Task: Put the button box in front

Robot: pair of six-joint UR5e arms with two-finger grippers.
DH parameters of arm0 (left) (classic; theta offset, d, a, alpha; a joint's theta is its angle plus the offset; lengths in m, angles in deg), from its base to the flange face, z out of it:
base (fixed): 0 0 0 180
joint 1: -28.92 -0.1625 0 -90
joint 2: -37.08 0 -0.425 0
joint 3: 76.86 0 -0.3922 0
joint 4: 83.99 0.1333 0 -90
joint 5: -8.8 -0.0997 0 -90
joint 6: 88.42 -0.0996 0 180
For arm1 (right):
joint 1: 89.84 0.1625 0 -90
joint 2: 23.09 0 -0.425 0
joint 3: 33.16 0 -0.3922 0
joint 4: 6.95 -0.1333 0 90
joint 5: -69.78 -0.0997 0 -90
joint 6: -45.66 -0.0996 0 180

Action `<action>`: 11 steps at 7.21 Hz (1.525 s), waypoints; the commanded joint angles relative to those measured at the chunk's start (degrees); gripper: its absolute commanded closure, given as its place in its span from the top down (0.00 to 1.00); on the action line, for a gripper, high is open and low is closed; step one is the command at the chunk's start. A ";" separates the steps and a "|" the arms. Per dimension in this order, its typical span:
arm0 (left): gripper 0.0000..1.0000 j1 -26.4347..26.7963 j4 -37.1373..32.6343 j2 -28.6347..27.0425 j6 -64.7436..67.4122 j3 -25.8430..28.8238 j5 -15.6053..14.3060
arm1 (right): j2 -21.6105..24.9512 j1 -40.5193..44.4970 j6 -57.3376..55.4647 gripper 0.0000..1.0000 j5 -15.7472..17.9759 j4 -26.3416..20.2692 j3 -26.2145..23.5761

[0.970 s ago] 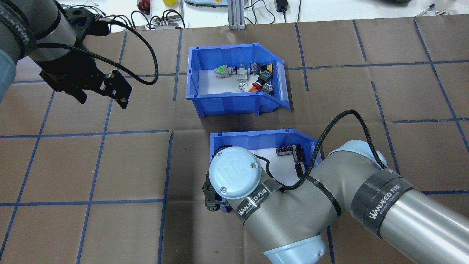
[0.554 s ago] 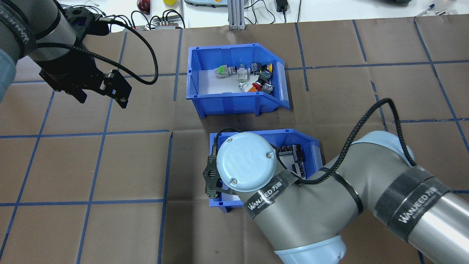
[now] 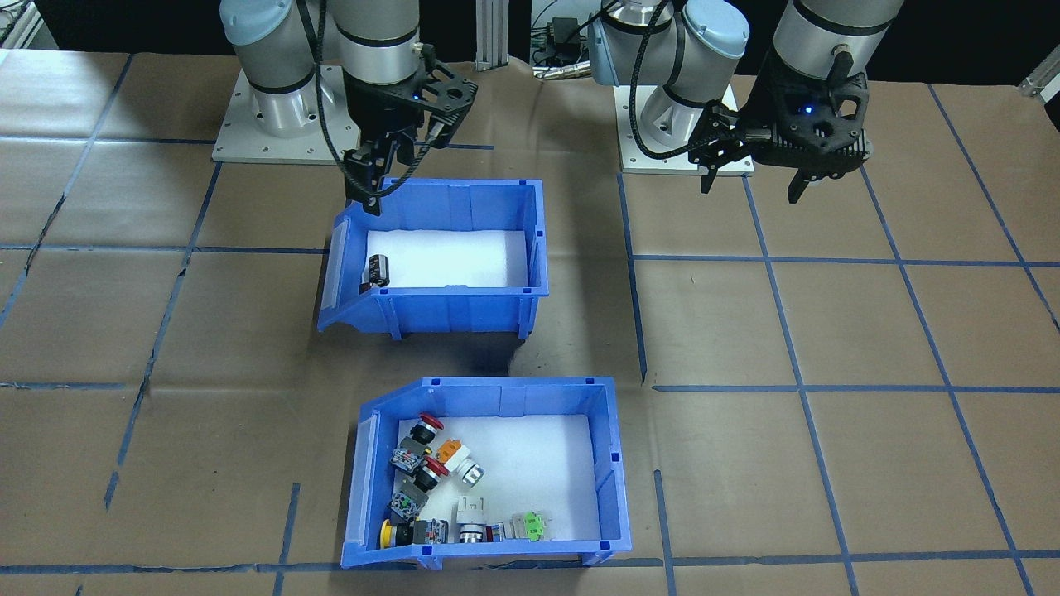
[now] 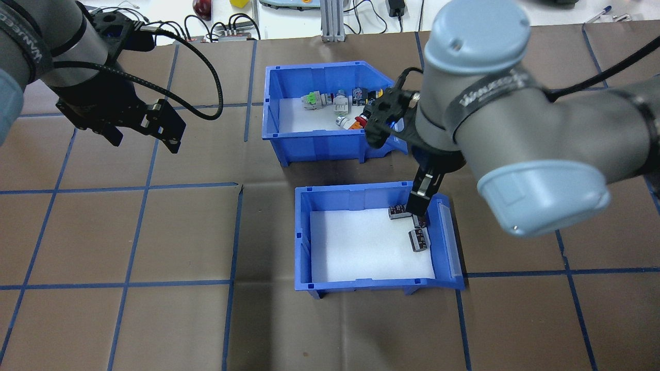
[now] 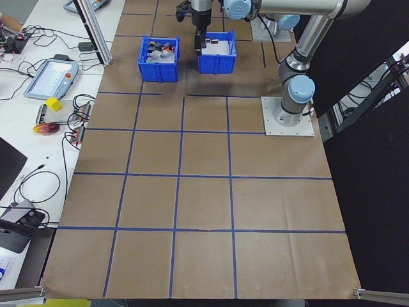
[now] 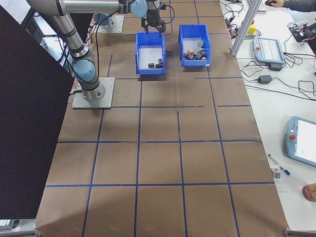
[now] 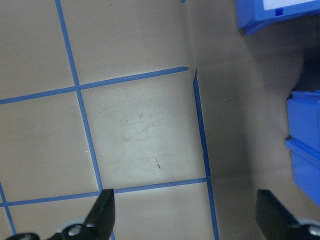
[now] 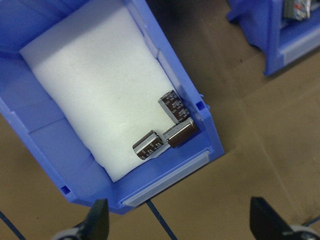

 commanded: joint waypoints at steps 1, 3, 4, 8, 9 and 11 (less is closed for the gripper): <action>0.99 0.00 0.00 0.06 -0.06 0.00 0.00 | 0.11 -9.04 -16.90 1.00 -3.22 -5.86 3.83; 0.99 0.00 0.09 0.06 0.03 0.08 0.00 | 0.73 -10.74 -40.89 1.00 -3.41 -5.71 4.10; 0.99 0.00 0.00 -0.21 0.37 0.08 0.35 | -0.23 -11.00 -48.48 1.00 -3.33 -5.18 5.50; 0.99 0.00 0.00 -0.65 0.11 0.96 -0.09 | -4.80 -11.09 -49.87 1.00 -2.45 -3.77 9.29; 0.99 0.00 0.00 -0.65 0.11 0.96 -0.17 | -4.81 -11.10 -49.26 1.00 -2.18 -3.77 9.20; 0.99 0.00 0.00 -0.56 0.55 0.08 -0.09 | -4.72 -11.10 -49.26 1.00 -2.18 -4.03 9.11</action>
